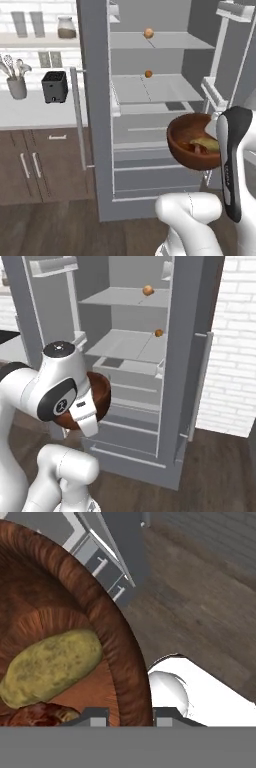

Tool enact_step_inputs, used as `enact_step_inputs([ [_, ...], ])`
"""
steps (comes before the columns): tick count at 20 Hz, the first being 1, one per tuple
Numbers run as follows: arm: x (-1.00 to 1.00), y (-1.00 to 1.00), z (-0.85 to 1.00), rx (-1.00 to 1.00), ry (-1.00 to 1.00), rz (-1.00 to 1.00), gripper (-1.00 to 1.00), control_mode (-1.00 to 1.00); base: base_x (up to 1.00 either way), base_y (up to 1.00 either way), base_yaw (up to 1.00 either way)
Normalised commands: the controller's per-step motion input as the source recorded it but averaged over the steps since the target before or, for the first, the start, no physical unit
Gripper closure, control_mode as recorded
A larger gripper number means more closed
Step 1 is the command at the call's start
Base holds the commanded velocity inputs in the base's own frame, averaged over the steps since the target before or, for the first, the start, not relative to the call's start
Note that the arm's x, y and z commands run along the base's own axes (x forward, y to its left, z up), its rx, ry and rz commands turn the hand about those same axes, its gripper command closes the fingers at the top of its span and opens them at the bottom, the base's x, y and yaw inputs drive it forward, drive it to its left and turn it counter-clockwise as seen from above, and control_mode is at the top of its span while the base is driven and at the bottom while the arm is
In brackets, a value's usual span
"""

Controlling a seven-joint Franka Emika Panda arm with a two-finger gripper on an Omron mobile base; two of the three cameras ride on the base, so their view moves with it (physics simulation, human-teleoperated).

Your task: Pick the chicken drumstick and potato from their plates and place them in the bowl. Then put the bowl in the fridge.

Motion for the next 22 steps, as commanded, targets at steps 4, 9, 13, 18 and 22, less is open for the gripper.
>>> enact_step_inputs([
  [4,0.0,0.0,0.0,0.0,0.0,0.0,1.0,1.0,0.69,0.53,-0.25],
  [9,0.0,0.0,0.0,0.0,0.0,0.0,1.0,1.0,0.38,0.02,-0.21],
  [13,0.0,0.0,0.0,0.0,0.0,0.0,1.0,1.0,0.38,-0.01,-0.25],
  [18,0.0,0.0,0.0,0.0,0.0,0.0,1.0,1.0,0.24,0.0,-0.27],
  [22,0.0,0.0,0.0,0.0,0.0,0.0,1.0,1.0,0.29,0.07,-0.18],
])
